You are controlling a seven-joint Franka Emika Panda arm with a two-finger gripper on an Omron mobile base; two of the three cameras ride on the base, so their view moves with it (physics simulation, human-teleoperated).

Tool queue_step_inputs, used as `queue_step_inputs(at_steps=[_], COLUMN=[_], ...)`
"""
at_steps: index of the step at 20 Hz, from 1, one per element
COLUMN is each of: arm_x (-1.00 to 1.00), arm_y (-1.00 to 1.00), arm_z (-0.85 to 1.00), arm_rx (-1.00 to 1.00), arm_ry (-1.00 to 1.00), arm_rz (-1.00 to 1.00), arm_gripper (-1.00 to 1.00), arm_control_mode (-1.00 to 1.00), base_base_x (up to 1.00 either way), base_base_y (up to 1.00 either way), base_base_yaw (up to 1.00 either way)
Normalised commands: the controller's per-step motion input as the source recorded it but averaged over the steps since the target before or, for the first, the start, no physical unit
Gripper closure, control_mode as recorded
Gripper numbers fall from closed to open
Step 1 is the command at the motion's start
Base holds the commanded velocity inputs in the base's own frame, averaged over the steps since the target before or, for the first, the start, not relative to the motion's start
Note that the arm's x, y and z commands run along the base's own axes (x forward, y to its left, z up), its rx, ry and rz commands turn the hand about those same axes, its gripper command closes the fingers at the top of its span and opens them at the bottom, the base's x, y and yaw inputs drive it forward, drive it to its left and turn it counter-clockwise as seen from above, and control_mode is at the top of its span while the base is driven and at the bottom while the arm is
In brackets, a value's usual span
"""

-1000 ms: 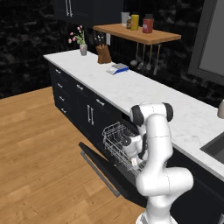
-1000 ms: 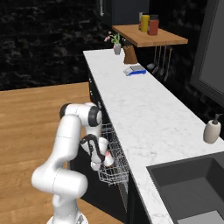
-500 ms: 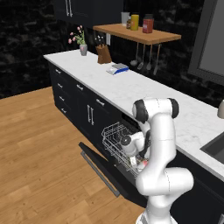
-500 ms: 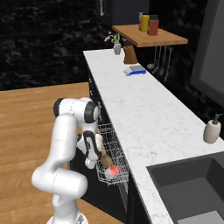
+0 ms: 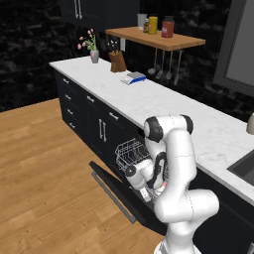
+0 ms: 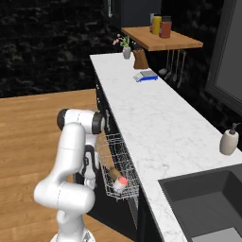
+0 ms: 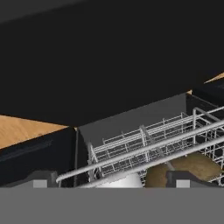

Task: Pick up the cup and bowl from the counter, place them in the dishwasher, and close the dishwasher door.

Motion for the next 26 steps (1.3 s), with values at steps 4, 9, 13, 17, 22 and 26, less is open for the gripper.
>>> queue_step_inputs(at_steps=[4,9,13,17,22,26], arm_x=[0.82,0.66,0.36,-0.48,-1.0,-1.0], arm_y=[-0.39,-0.67,-0.74,0.04,0.93,1.0], arm_z=[-0.46,-0.43,-0.11,0.55,0.99,0.9], arm_rx=[-0.08,-0.13,-0.13,-0.02,-0.03,-0.05], arm_ry=[0.2,0.07,-0.01,-0.09,-0.07,-0.14], arm_rz=[0.18,0.13,0.1,0.04,0.01,-0.18], arm_gripper=[-1.0,-1.0,-1.0,-1.0,-1.0,-1.0], arm_control_mode=[-1.0,-1.0,-1.0,-1.0,-1.0,-1.0], base_base_x=[0.0,0.0,0.0,0.0,0.0,0.0], base_base_y=[0.0,0.0,0.0,0.0,0.0,0.0], base_base_yaw=[0.0,0.0,0.0,0.0,0.0,0.0])
